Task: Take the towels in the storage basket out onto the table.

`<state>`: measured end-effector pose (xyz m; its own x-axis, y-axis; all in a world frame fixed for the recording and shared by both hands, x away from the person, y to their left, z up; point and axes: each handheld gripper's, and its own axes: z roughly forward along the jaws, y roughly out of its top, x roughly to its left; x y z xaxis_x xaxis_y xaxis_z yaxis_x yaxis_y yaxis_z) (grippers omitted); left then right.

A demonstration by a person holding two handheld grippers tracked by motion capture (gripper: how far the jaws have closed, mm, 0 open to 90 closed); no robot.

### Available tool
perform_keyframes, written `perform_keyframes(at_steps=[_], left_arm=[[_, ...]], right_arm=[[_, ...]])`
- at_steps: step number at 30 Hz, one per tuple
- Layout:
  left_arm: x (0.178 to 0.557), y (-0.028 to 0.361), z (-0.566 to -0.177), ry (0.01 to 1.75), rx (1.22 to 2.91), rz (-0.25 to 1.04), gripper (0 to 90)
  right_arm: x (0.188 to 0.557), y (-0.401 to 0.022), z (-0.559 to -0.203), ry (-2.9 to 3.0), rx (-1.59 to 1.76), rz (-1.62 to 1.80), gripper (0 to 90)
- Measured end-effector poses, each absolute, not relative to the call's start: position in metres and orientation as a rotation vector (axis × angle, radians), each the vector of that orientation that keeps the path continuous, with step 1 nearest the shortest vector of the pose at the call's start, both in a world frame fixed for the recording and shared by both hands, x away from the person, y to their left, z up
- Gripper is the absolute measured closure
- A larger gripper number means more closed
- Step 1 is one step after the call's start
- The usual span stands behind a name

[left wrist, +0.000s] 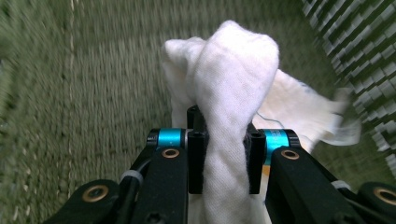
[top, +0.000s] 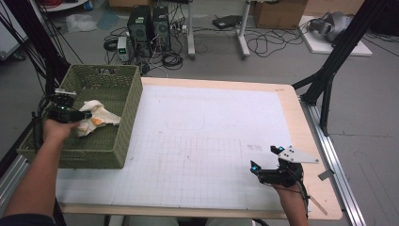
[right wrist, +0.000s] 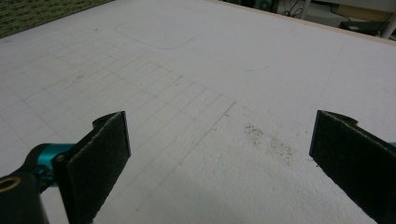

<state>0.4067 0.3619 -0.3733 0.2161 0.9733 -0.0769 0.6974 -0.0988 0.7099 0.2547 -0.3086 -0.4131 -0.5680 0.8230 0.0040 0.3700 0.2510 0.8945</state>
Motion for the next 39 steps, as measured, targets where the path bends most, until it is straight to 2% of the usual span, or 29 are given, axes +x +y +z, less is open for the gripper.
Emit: perform_keyframes(at_steps=[6,23,31,39], left_arm=[[0.393,0.369,-0.353,1.470,1.709,0.590,77.4],[0.362,0.366,-0.283,1.267,1.483,0.704,77.8],[0.354,0.350,-0.259,1.157,1.430,0.693,78.1],[0.351,0.317,-0.242,1.018,1.463,0.674,78.1]], right_arm=[[0.254,-0.307,-0.412,2.054,1.089,1.282,4.4],[0.253,-0.307,-0.410,2.049,1.077,1.287,4.3],[0.253,-0.306,-0.409,2.046,1.069,1.288,4.3],[0.253,-0.306,-0.409,2.047,1.070,1.288,4.4]])
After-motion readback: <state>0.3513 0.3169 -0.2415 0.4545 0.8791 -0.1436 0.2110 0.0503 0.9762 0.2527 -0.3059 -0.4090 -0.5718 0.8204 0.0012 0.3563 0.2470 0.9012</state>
